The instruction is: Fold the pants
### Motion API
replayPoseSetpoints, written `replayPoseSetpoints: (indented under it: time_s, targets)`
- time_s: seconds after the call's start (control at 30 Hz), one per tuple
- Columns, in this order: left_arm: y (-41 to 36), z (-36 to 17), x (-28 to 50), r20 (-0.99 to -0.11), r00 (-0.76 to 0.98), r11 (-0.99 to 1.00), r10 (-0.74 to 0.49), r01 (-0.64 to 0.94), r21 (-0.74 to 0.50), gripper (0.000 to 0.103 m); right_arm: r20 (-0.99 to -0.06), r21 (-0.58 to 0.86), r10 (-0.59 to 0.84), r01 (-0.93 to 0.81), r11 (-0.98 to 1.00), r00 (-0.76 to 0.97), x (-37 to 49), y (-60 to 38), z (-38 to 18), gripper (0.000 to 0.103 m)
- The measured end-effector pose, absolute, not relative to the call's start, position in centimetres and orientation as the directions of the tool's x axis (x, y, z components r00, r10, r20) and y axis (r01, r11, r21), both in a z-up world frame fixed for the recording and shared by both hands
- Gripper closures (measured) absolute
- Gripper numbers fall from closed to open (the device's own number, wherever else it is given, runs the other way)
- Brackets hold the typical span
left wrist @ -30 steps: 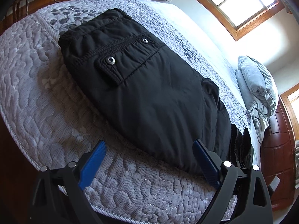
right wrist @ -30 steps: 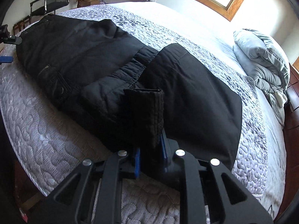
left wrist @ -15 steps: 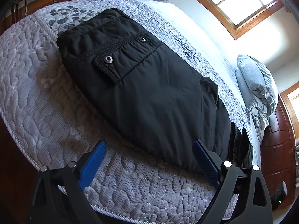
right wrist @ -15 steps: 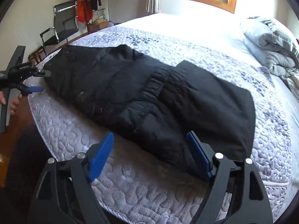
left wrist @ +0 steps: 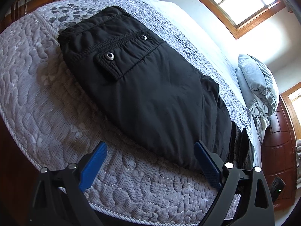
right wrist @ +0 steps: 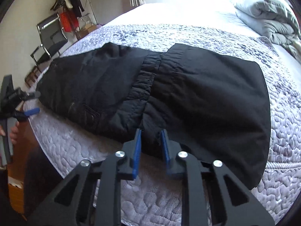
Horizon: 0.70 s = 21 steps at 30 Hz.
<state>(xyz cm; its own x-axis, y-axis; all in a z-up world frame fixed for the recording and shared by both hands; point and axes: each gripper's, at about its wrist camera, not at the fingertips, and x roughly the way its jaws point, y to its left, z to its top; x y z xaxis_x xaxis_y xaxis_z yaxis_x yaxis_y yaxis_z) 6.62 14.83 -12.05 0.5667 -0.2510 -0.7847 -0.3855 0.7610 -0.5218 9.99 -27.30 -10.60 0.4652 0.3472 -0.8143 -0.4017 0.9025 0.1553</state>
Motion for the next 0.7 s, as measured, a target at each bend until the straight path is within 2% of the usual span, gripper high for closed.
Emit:
replayPoseSetpoints:
  time_s: [0.1,0.2,0.43,0.53,0.57,0.6,0.67,0.7]
  targets:
    - [14.9,-12.2,6.6,-0.784,0.565,0.759,-0.257,-0.384,-0.526,0.009,-0.774,0.205,0.413,-0.427,0.881,0.481,9.5,-27.3,-8.7,0.091]
    - [14.9,-12.2,6.6,-0.783,0.564,0.758,-0.261,-0.383,-0.528,0.009,-0.771,0.181,0.420,-0.468,0.865,0.478,9.1,-26.1,-7.8,0.091]
    - [14.2,-12.5,6.9,-0.788,0.553,0.761,-0.270,-0.378,-0.527,0.009,-0.834,0.153,0.374,-0.481,0.863,0.406,10.2,-23.3,-12.0,0.089]
    - [14.0,-12.6,7.0,-0.791,0.547,0.766,-0.272,-0.374,-0.522,0.009,-0.828,0.198,0.406,-0.475,0.858,0.387,10.1,-23.7,-12.4,0.074]
    - [14.0,-12.6,7.1,-0.793,0.546,0.768,-0.271,-0.374,-0.520,0.009,-0.820,0.229,0.429,-0.471,0.852,0.378,10.0,-24.1,-12.0,0.059]
    - [14.0,-12.6,7.1,-0.794,0.545,0.770,-0.269,-0.374,-0.517,0.009,-0.812,0.251,0.448,-0.468,0.847,0.374,10.0,-24.5,-11.8,0.051]
    - [14.1,-12.5,7.1,-0.795,0.545,0.769,-0.267,-0.377,-0.516,0.009,-0.783,0.280,0.482,-0.468,0.838,0.394,9.5,-25.9,-10.4,0.047]
    - [14.2,-12.5,7.1,-0.794,0.547,0.768,-0.265,-0.379,-0.517,0.009,-0.767,0.305,0.499,-0.456,0.836,0.403,9.5,-26.9,-9.6,0.037]
